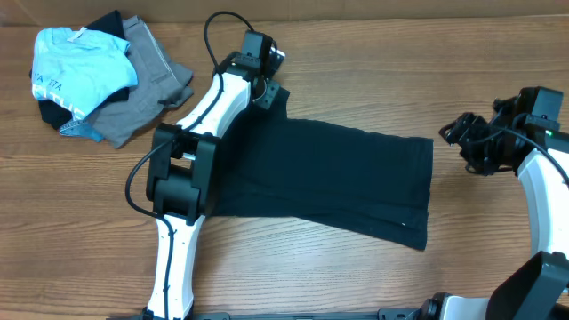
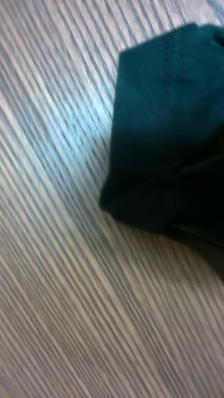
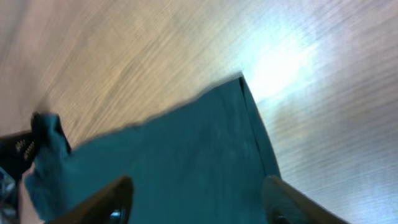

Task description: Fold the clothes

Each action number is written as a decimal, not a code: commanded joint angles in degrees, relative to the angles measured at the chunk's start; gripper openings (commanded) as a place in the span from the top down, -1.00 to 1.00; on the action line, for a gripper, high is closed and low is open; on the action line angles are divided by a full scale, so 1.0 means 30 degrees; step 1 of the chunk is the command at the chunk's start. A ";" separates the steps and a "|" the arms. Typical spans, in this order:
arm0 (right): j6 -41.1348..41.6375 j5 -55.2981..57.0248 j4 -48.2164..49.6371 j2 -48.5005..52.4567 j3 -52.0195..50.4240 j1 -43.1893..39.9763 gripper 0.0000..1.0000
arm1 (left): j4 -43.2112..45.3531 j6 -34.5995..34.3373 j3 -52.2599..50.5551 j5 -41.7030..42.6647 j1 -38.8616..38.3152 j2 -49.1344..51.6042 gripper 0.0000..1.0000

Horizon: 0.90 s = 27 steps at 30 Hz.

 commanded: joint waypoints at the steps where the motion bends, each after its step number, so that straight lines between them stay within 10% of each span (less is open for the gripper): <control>1: 0.0015 0.0182 0.1319 0.0867 0.0357 0.0022 -0.26 | -0.0750 -0.0066 0.1144 -0.0102 0.0175 -0.0707 0.81; 23: -0.0131 0.0175 0.4852 0.7818 0.0357 0.1734 0.07 | -0.4969 -0.0452 0.1333 -0.0087 0.0182 -0.4677 0.92; 27: -0.0073 0.1290 0.4816 0.7810 0.0393 0.2244 0.92 | -0.5748 -0.0459 0.1333 -0.0102 0.0182 -0.4947 0.92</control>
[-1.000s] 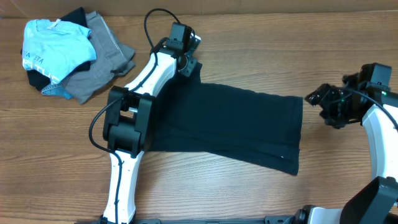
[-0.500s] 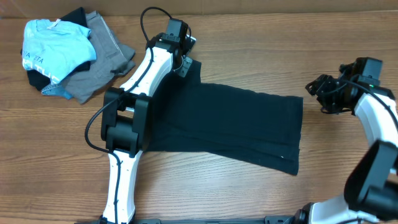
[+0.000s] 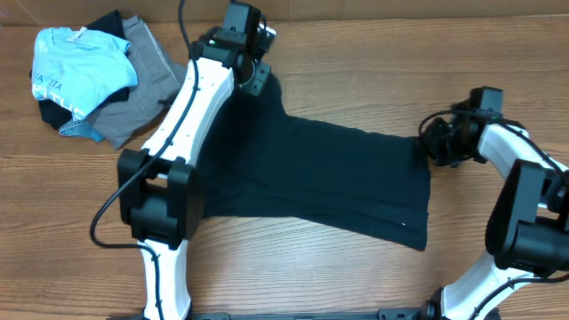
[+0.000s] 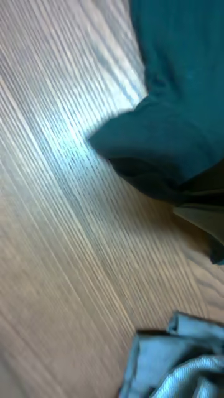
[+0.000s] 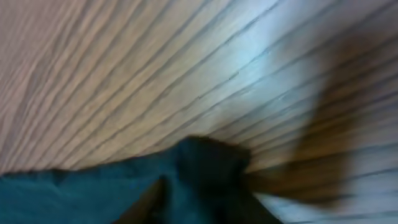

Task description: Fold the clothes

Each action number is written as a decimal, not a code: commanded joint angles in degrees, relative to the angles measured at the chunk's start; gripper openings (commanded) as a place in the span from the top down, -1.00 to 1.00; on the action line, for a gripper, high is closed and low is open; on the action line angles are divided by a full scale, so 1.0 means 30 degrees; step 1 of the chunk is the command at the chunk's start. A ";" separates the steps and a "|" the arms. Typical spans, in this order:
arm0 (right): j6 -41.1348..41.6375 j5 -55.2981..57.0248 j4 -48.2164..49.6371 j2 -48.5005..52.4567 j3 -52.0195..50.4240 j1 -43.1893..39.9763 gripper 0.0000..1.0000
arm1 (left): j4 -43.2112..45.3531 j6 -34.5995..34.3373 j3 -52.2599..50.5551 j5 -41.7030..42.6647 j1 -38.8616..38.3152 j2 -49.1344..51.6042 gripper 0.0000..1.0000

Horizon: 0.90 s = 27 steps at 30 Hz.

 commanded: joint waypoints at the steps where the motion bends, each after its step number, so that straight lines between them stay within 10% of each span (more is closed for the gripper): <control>1: 0.0007 0.0896 -0.0051 0.0182 0.0386 0.0233 0.92 | -0.0678 -0.0291 0.0313 -0.0044 0.0029 -0.0379 0.92; 17: 0.0189 0.0918 -0.5275 -0.3468 0.0379 -0.0590 0.90 | -0.8138 -0.3417 0.0313 0.2397 0.2871 -0.0386 0.92; 18: 0.0189 0.0918 -0.5187 -0.3461 0.0379 -0.0597 0.75 | -0.8189 -0.3330 0.0313 0.2484 0.2965 -0.0386 0.91; 19: 0.0197 0.0903 -0.4641 -0.3468 0.0379 -0.0597 -0.18 | -0.8145 -0.2994 0.0313 0.2528 0.3075 -0.0386 0.92; 21: 0.0197 0.0903 -0.3439 -0.3424 0.0379 -0.0597 -0.57 | -0.7919 -0.2841 0.0313 0.2659 0.3089 -0.0386 0.92; 27: 0.0211 0.1137 -0.0925 -0.2492 0.0379 -0.0437 -0.16 | -0.6907 -0.2841 0.0313 0.3687 0.2922 -0.0379 0.92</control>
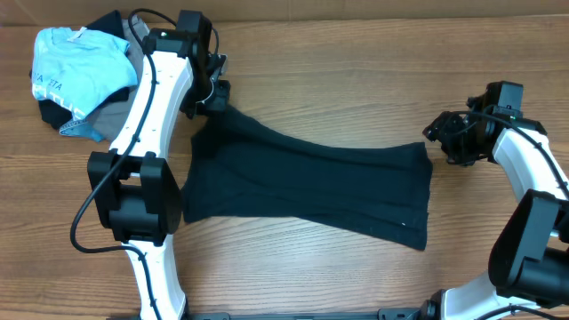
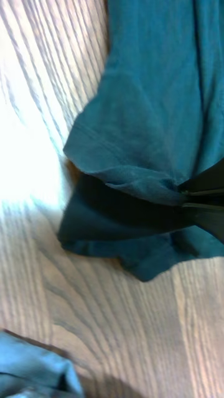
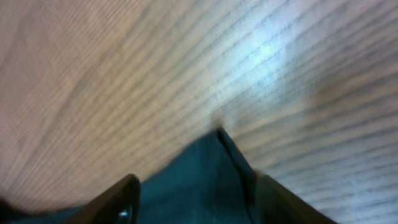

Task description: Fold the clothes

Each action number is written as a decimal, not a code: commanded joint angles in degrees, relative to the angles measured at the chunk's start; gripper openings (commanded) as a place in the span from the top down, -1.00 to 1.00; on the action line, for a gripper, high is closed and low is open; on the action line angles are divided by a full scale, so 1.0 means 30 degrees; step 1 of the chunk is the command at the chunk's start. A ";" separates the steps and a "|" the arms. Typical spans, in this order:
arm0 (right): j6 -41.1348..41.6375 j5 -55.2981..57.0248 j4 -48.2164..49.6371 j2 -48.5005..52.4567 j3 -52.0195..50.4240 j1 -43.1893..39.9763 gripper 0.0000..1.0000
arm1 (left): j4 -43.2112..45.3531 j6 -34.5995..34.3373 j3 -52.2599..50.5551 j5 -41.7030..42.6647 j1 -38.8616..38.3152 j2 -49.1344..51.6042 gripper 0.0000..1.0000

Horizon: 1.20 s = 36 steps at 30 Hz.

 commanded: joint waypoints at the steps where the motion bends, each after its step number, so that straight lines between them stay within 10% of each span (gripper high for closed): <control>1: 0.0022 0.0335 0.0860 0.0801 0.0306 0.0204 -0.16 | 0.0386 0.0029 0.0226 0.0962 -0.0189 -0.0189 0.91; 17: 0.0036 0.0809 0.2142 0.3322 0.0299 0.1494 0.10 | 0.0437 0.0022 0.0226 0.1005 -0.0277 -0.0189 0.92; 27: 0.0903 0.2535 0.1151 0.3475 0.0335 0.1749 0.92 | 0.0277 0.0029 0.0226 0.0998 -0.0270 -0.0189 0.92; 36: 0.0889 0.1545 0.0204 -0.0270 0.0335 0.1384 0.92 | -0.0022 0.0029 0.0248 0.0998 -0.0226 -0.0372 0.92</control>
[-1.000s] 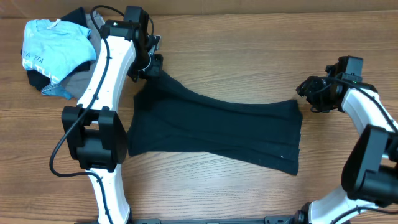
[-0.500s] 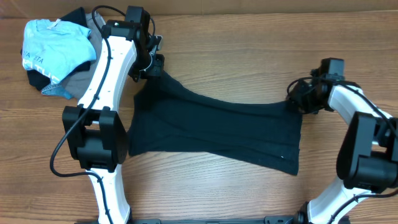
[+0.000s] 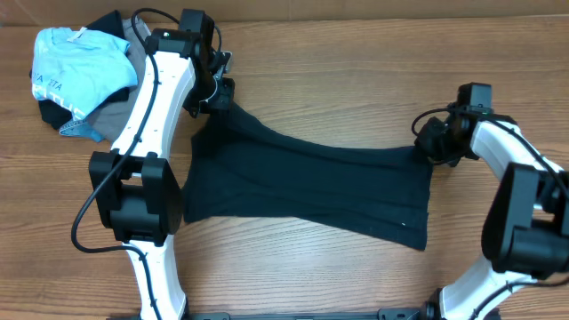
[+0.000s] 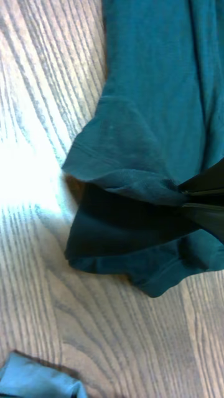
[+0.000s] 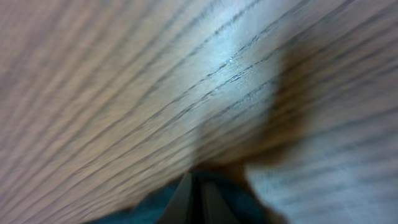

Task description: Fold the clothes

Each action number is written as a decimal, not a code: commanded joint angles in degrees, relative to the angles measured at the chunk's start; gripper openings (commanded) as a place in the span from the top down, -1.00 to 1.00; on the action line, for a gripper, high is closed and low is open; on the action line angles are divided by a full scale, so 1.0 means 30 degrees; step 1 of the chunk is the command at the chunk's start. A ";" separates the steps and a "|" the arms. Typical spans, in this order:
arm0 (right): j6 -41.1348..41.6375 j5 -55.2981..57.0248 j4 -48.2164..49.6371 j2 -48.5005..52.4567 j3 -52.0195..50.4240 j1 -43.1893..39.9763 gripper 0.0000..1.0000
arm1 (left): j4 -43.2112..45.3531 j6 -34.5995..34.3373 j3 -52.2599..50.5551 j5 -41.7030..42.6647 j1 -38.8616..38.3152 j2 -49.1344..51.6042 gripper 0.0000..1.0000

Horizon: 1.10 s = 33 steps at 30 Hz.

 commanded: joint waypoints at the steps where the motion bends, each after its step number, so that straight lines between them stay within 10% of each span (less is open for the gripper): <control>1: 0.0066 -0.0197 -0.0364 -0.2922 0.0073 -0.0051 0.92 | -0.0393 0.0029 0.0277 0.0270 -0.0087 -0.0444 0.92; 20: 0.0066 0.0182 -0.9814 -0.5581 0.0007 -0.0051 0.92 | -0.4699 -0.0036 0.0138 -0.2849 0.0896 -0.0780 0.92; 33: 0.0670 0.1443 -0.8816 -0.5581 -0.1967 -0.0051 0.92 | -0.4736 0.0022 -0.2412 -0.1872 0.1362 -0.0780 0.91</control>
